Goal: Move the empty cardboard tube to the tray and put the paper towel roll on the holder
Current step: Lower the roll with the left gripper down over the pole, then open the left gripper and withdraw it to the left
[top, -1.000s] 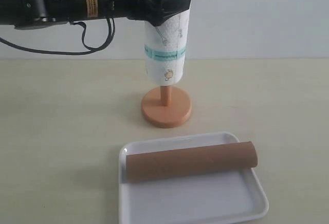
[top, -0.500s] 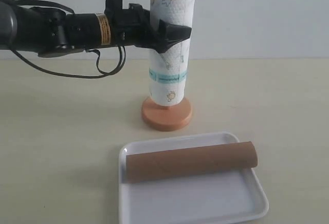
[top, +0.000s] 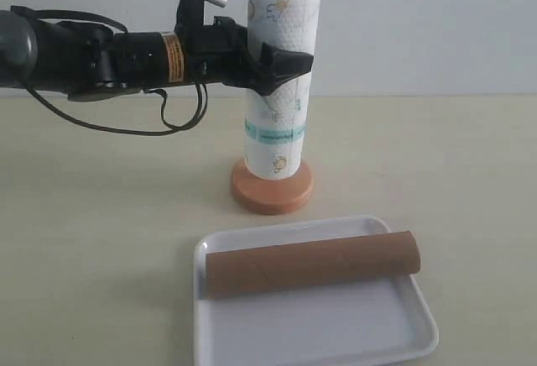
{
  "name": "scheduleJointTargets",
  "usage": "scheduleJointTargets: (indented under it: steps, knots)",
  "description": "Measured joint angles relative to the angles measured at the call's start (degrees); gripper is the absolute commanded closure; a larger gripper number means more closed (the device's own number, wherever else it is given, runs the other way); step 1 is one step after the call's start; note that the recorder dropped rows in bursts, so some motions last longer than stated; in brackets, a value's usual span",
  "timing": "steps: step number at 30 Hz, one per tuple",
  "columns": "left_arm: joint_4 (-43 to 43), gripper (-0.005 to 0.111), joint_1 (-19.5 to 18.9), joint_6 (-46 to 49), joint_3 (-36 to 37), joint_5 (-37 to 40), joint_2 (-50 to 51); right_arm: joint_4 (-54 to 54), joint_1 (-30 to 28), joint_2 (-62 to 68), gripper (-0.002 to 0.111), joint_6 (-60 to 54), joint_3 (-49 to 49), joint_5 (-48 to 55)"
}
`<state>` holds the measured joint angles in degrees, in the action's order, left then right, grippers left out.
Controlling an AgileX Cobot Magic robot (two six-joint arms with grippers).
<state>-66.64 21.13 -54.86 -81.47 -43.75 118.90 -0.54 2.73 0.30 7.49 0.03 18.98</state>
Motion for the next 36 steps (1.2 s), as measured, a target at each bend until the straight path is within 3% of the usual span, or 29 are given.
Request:
scheduleJointTargets:
  steps: [16,26,31,33,36]
  knots:
    - [-4.08,0.021,-0.9,-2.55,0.0,-1.29,0.0,0.0,0.0,0.0,0.108,0.0,0.0,0.0]
    - [-8.99,0.021,-7.56,-9.1,0.0,-11.17,-1.76,0.0,0.0,0.0,0.108,0.0,0.0,0.0]
    - [-19.39,0.021,-11.25,-16.63,0.0,-14.09,-4.74,0.0,0.0,0.0,0.108,0.0,0.0,0.0]
    - [-22.95,0.021,-13.97,-21.38,0.0,-18.57,-6.42,0.0,0.0,0.0,0.108,0.0,0.0,0.0]
    - [-27.64,0.043,-17.79,-27.7,0.0,-24.69,-8.38,0.0,0.0,0.0,0.108,0.0,0.0,0.0]
